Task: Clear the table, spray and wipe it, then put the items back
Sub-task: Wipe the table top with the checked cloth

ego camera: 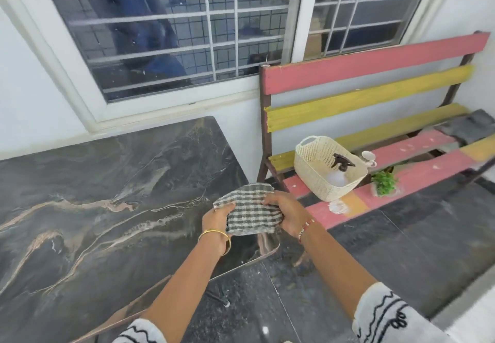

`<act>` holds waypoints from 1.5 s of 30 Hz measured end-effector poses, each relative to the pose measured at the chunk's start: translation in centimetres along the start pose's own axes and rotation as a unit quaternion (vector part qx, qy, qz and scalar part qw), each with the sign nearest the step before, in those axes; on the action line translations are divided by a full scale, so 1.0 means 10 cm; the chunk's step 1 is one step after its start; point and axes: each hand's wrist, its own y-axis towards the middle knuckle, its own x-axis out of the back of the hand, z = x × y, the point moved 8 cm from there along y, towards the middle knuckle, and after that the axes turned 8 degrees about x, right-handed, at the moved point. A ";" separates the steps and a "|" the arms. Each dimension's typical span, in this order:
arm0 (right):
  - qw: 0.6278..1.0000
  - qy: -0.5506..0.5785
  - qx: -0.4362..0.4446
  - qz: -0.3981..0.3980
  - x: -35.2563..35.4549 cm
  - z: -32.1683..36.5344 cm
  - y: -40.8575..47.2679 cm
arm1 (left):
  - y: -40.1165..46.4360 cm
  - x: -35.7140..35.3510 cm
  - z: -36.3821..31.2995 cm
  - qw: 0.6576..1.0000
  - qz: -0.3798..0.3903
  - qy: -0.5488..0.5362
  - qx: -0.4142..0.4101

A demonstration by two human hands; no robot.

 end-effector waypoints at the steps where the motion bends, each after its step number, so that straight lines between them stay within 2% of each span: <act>1: 1.000 -0.006 0.000 -0.003 0.18 0.05 0.06 | 0.04 -0.17 0.03 1.000 0.003 0.005 0.004; 10: 0.997 -0.007 0.008 -0.074 1.41 0.43 0.33 | 0.21 -1.44 0.21 0.998 0.009 0.063 0.026; 21: 0.991 -0.017 0.014 -0.132 2.26 0.81 1.13 | 0.79 -2.57 0.10 0.997 0.030 0.043 0.063; 28: 0.989 -0.045 -0.005 -0.141 2.70 1.15 1.99 | 1.59 -3.22 -0.10 0.995 0.004 0.066 0.079; 35: 0.989 -0.075 -0.037 -0.122 2.99 1.36 2.56 | 1.98 -3.67 -0.24 0.994 -0.008 0.057 0.095; 41: 0.985 -0.118 -0.081 -0.099 3.29 1.53 3.17 | 2.52 -3.98 -0.26 0.984 -0.050 0.146 0.090; 45: 0.974 -0.187 -0.089 -0.092 3.48 1.54 3.64 | 2.86 -4.19 -0.23 0.975 -0.067 0.194 0.081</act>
